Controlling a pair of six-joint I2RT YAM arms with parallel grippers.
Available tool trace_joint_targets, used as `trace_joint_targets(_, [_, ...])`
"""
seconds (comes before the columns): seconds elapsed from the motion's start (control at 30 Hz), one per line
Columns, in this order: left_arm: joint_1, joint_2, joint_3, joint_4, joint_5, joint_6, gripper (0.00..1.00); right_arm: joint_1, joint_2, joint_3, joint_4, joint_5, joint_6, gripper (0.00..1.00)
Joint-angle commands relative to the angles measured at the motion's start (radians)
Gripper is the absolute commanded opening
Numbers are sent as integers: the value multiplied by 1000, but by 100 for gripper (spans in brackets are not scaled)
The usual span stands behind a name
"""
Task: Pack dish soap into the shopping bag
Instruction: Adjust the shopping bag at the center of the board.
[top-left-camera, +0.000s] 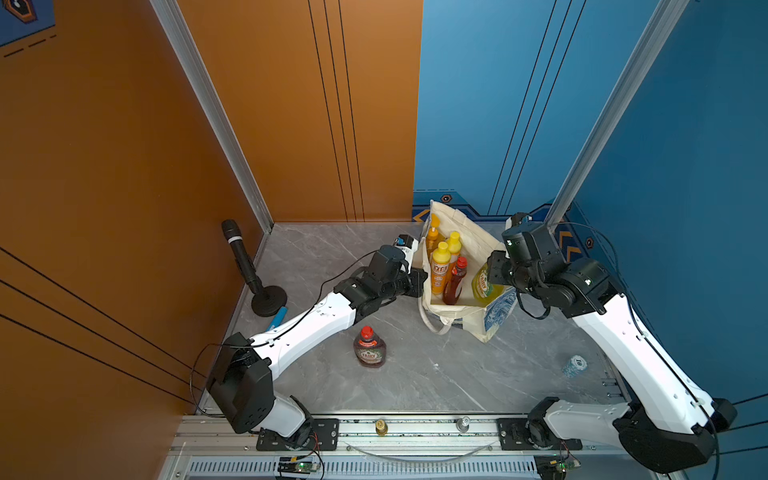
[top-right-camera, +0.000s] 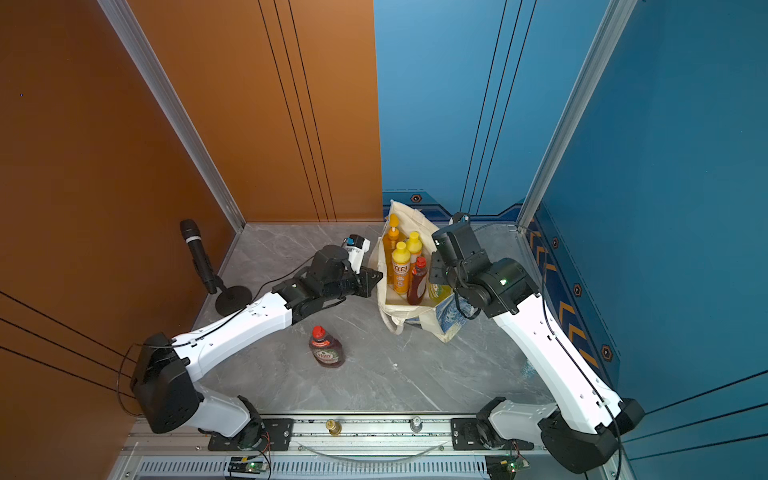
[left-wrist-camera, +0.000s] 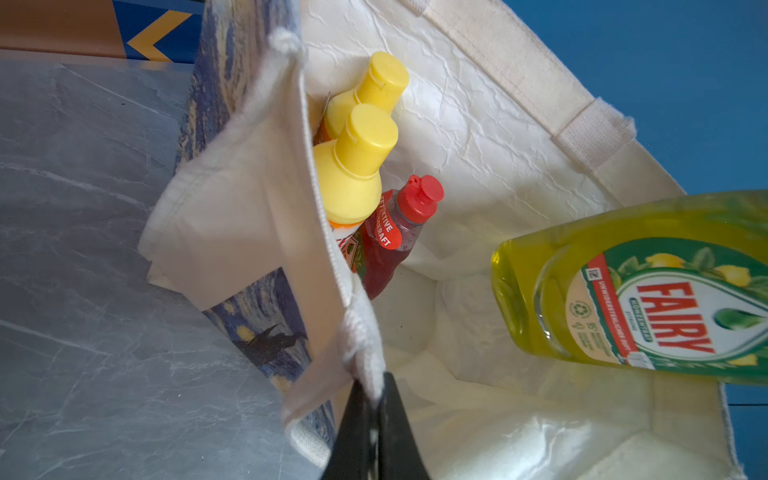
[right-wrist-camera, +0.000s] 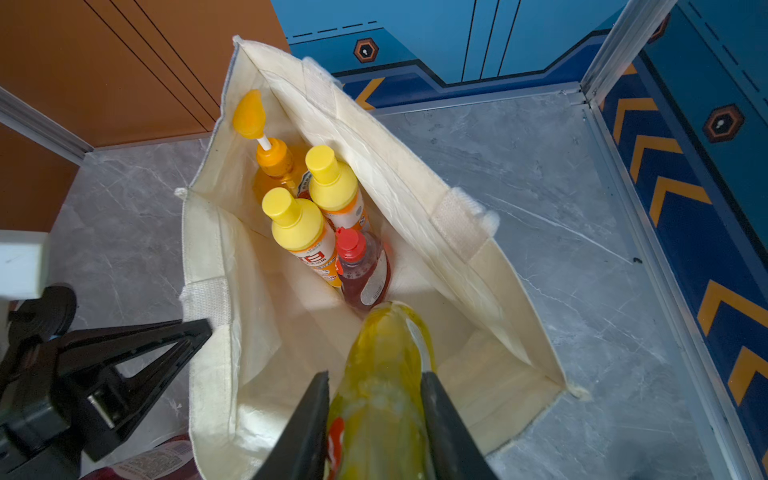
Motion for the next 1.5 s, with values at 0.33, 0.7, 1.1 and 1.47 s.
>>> trace_joint_targets(0.33, [-35,-59,-58,87,61,-68,0,43,-2,-125,231,245,141,0])
trace_joint_targets(0.7, [-79,-165,-143,117,-11,-77,0,-10,16,-185,283,216,145,0])
trace_joint_targets(1.1, [-150,-200,-192,117,34,-47,0,-37,28,-221,347,216,128,0])
trace_joint_targets(1.47, [-202,-168,-175,135,53,-22,0,-56,77,-248,413,212,118,0])
